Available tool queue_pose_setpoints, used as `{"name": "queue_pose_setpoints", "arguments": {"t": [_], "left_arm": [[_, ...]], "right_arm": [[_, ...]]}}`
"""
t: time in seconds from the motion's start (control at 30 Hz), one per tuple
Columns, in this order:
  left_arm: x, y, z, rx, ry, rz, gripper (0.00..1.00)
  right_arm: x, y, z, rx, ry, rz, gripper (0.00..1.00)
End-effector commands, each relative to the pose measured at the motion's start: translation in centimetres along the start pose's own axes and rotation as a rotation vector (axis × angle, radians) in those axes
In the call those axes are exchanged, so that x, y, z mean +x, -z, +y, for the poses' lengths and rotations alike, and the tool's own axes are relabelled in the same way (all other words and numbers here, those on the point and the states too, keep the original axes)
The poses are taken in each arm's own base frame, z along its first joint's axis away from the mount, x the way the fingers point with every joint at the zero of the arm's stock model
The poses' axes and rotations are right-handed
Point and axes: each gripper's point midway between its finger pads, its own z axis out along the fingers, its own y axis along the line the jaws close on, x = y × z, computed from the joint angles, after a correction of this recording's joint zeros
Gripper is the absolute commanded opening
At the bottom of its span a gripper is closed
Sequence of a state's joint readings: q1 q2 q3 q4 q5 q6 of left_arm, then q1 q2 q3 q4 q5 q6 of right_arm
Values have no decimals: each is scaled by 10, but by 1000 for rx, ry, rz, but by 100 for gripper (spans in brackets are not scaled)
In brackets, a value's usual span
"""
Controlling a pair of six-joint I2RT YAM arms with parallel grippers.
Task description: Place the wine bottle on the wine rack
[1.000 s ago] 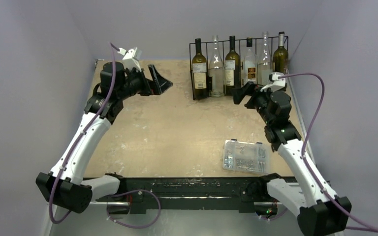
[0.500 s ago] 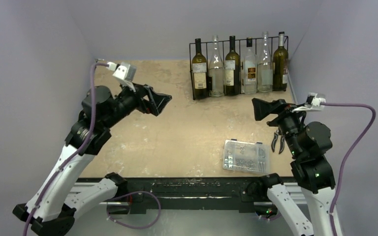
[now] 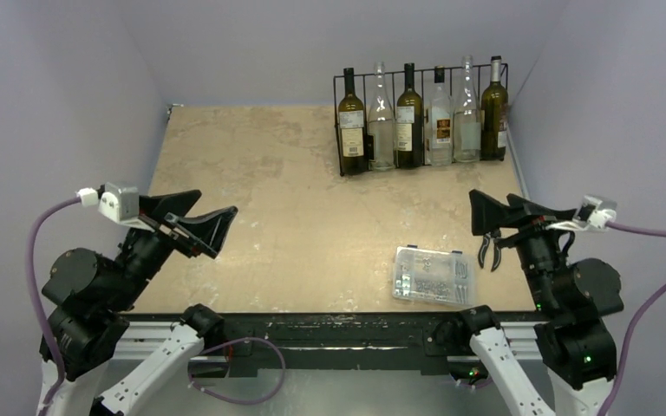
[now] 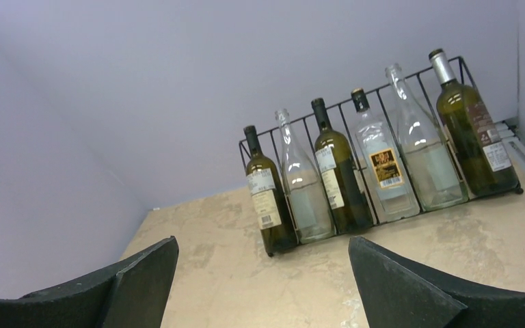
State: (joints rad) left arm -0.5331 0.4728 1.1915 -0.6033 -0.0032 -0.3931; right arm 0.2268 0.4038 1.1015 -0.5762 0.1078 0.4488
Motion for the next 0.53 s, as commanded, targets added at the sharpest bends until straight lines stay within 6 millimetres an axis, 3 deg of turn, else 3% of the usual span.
{"name": "queue_pose_setpoints", "arguments": {"t": [0.0,0.33,0.5], "left_arm": [[1,16,15,-83,16,-3,100],[-4,44,24,-131,15,-47,100],[-4,45,23,-128,18,-46,100]], "right_arm": [[-30,23,-1,12,-2,-123,99],[-55,47,-4,38,-39,-215,99],[-49,42,-8,63,-55,-187,99]]}}
